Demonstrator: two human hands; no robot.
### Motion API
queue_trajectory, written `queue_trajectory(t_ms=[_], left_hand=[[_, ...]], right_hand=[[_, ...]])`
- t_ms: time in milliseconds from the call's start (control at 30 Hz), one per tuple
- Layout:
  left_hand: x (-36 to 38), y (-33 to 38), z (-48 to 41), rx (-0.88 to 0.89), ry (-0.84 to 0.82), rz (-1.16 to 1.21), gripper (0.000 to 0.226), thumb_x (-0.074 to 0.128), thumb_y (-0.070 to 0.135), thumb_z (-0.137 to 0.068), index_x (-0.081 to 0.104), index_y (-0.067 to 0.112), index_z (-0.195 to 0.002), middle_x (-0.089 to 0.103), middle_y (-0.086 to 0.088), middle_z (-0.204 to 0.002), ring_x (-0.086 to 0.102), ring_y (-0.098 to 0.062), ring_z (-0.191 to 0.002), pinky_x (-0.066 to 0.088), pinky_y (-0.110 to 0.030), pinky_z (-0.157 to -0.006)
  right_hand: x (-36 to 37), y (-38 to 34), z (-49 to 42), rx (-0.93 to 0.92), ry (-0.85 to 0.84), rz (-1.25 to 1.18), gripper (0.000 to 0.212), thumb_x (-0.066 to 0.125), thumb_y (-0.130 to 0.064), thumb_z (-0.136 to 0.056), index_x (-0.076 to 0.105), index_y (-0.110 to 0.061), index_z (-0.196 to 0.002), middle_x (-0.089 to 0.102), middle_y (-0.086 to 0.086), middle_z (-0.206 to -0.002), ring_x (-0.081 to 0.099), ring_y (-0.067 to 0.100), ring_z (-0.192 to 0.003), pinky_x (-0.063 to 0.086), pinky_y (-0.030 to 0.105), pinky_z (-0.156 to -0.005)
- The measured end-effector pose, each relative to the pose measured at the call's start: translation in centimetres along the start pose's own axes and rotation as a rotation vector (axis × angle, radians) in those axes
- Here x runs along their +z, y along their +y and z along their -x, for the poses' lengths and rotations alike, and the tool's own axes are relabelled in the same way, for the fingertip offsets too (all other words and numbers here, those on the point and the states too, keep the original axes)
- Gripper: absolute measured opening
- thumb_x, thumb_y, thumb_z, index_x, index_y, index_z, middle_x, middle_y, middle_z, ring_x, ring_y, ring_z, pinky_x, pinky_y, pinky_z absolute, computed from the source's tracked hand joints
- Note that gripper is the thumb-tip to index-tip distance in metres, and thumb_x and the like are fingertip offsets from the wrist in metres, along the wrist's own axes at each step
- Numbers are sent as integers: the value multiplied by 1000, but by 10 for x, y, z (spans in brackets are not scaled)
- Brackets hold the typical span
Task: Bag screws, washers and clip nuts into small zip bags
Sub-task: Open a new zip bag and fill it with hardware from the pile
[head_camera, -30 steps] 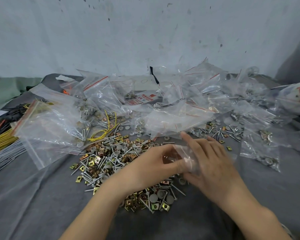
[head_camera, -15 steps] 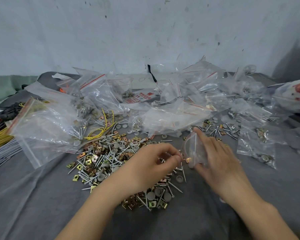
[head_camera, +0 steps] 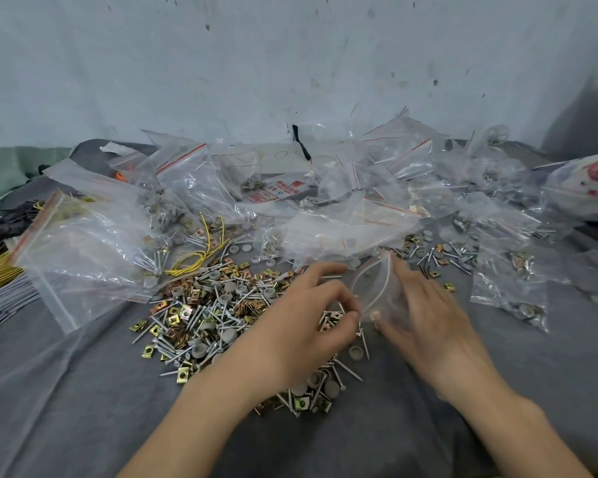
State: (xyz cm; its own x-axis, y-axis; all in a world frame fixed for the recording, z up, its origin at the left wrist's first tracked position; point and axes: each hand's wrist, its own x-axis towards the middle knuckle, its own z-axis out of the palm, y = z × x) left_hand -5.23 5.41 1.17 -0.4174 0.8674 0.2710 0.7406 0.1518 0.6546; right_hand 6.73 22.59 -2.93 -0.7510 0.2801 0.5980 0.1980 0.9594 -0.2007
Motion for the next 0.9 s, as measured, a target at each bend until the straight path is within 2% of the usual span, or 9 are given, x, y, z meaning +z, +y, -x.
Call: queue_trajectory(t_ms=[100,200,367,500,633,700,767,833,900], left_hand=[[-7,-2,5,-45,-9,69,8,57,36,-94,63,32,-90,41,22,-136,34,13,-132,34,-16,-101],[-7,0,4,-79,44,136,17,52,33,-98,68,30,-93,50,21,-127,45,11,-121,43,-14,-89],[0,3,-4,-177,87,214,16,58,31,-97,71,24,-104,68,13,-99,63,1,-88,50,-20,-79],[6,7,-6,-189,53,310,26,66,34,-91,64,28,-116,68,19,-104,62,6,-94,49,-10,-80],[12,13,-7,-137,57,309,33,70,33,-87,51,43,-113,61,23,-109,56,14,-100,40,-1,-78],[14,15,-8,-127,67,316,30,67,32,-89,50,45,-109,60,22,-110,54,16,-101,39,1,-76],[15,14,-9,-115,69,299,23,62,36,-91,54,43,-111,61,21,-111,55,14,-101,40,-1,-79],[14,13,-10,-113,68,304,11,55,38,-96,62,37,-105,66,22,-101,59,10,-93,45,-8,-76],[15,11,-10,-124,82,327,20,51,34,-101,66,30,-88,64,24,-75,58,9,-68,41,-10,-59]], right_hand=[[1,1,0,-29,-34,21,101,89,-10,-67,28,-15,-147,67,8,-100,67,33,-86,54,45,-76],[0,1,-1,-57,-44,84,103,90,-14,-63,31,-13,-148,67,9,-104,68,33,-87,54,45,-77],[2,-3,-6,-124,18,209,105,94,-26,-54,42,-12,-144,67,8,-102,68,32,-86,35,36,-88],[5,-8,-7,-148,40,178,109,93,-30,-53,37,-13,-145,68,10,-111,67,31,-100,42,47,-103],[4,-16,-8,-146,71,57,85,64,-43,-72,37,-13,-145,64,9,-120,51,22,-117,30,48,-113],[2,-18,-10,-141,65,22,77,54,-46,-74,40,-15,-143,65,8,-120,54,23,-117,28,47,-113],[2,-18,-10,-130,64,4,72,53,-46,-74,42,-18,-139,65,7,-119,59,27,-113,29,47,-113],[4,-18,-10,-125,73,-9,68,54,-46,-74,44,-19,-136,66,6,-116,57,25,-111,30,46,-112],[5,-17,-10,-135,84,-10,68,56,-47,-74,46,-18,-134,66,7,-115,53,23,-110,31,44,-111]])
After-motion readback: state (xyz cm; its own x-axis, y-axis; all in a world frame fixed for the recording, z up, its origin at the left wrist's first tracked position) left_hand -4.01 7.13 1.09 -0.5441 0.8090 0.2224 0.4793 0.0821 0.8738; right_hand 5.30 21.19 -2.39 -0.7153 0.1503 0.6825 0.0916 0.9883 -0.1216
